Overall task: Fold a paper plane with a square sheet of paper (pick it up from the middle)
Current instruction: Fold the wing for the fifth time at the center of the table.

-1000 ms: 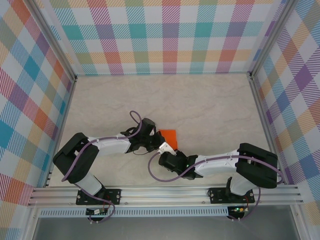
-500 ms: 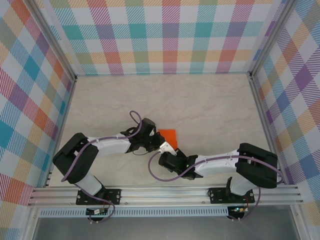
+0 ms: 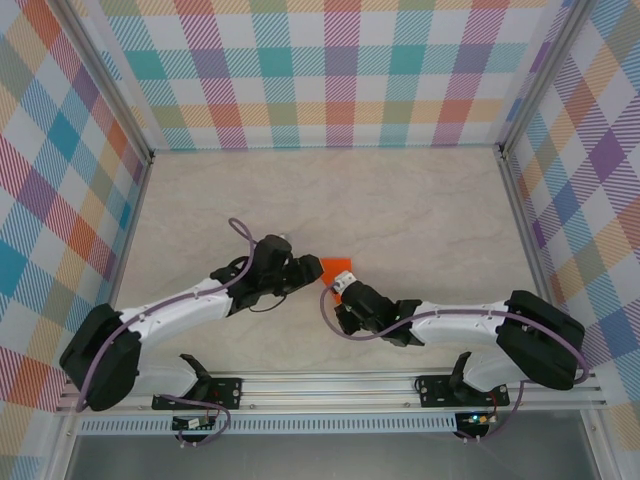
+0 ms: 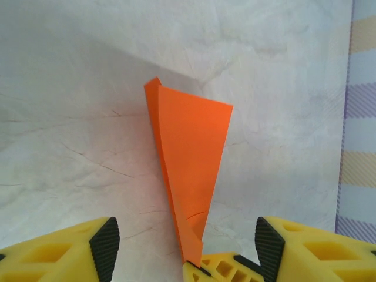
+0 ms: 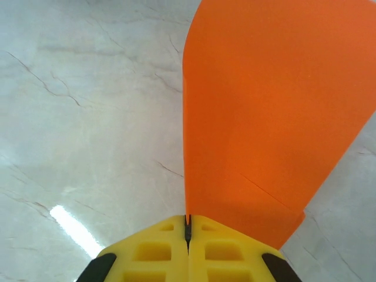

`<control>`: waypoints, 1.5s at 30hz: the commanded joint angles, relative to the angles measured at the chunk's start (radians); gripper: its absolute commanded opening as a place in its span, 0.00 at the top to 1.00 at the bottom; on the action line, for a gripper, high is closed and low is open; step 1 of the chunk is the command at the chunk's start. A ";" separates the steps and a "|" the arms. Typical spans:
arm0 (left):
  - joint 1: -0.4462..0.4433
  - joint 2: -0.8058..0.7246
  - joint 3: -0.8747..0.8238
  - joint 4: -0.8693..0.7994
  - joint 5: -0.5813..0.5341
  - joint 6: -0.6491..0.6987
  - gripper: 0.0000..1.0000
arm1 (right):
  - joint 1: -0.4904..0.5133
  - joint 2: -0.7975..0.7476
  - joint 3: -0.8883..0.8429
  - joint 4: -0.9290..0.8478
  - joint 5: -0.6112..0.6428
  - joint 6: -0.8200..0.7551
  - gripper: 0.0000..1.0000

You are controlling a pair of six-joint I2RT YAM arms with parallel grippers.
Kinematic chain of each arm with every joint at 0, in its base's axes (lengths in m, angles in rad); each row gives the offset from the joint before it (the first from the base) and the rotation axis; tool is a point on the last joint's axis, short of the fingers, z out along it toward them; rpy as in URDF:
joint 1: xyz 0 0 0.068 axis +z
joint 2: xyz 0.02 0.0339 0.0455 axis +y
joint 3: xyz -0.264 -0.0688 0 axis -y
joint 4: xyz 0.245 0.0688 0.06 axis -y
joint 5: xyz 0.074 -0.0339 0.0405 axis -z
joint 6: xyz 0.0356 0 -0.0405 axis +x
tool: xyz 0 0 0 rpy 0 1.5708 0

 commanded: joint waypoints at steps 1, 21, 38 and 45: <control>0.012 -0.074 -0.045 -0.049 -0.095 0.014 0.33 | -0.058 -0.038 -0.041 0.101 -0.230 0.046 1.00; 0.012 0.253 0.074 0.107 0.084 -0.007 0.26 | -0.143 -0.094 -0.093 0.106 -0.316 -0.004 0.96; 0.012 0.373 0.186 0.007 0.147 0.048 0.80 | -0.096 -0.016 -0.029 0.033 -0.212 -0.051 0.87; 0.012 0.365 0.189 -0.010 0.147 0.055 0.95 | -0.055 -0.032 -0.018 -0.012 -0.114 -0.057 0.76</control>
